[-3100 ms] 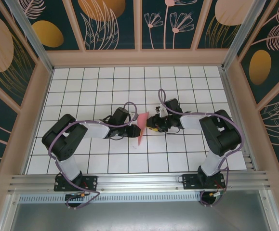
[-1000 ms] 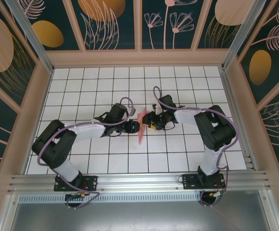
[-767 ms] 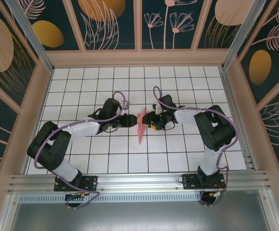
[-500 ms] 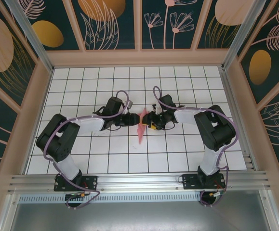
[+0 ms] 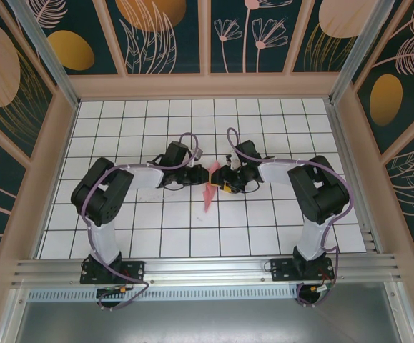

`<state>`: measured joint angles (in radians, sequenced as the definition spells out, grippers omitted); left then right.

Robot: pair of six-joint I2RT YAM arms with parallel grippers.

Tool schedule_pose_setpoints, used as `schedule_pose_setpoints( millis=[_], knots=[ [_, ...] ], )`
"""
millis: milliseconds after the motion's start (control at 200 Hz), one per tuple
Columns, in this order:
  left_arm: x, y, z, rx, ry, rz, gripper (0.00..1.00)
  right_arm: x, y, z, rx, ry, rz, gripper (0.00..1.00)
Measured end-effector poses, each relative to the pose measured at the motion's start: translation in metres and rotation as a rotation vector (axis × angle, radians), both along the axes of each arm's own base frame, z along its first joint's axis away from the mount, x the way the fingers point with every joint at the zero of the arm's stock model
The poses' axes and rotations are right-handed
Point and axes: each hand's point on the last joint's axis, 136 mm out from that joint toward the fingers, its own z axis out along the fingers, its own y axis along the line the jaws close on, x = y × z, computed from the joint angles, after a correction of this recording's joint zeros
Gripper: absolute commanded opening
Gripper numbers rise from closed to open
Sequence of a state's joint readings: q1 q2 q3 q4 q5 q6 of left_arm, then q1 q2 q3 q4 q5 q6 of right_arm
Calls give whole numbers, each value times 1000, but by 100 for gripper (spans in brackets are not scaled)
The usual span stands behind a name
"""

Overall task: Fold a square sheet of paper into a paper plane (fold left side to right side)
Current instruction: Fold the wing for the fifth time at the center of the table.

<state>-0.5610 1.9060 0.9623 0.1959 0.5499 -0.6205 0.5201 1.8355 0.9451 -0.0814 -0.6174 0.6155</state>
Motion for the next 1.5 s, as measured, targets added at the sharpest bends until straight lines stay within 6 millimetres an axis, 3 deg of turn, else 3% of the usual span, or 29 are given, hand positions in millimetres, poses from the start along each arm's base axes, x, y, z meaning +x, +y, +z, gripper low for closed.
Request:
schedule_pose_setpoints(
  millis=[330,515,641,906,1091,1501],
  knots=[
    [4,-5,-12,-1,14,-26,16,0,-4,3,-17,-61,7,55],
    [5,-7,-15,-9,19,-38,16,-11,-14,4,-17,-83,-5,46],
    [5,-7,-15,-10,16,-41,16,-18,-13,18,42,-109,-16,37],
    [5,-7,-14,-15,11,-42,17,-22,-4,60,207,-193,-39,37],
    [5,-8,-14,-18,6,-42,16,-32,15,69,279,-195,-18,37],
    [6,-8,-14,-17,5,-41,16,-47,37,48,288,-130,22,37]
  ],
)
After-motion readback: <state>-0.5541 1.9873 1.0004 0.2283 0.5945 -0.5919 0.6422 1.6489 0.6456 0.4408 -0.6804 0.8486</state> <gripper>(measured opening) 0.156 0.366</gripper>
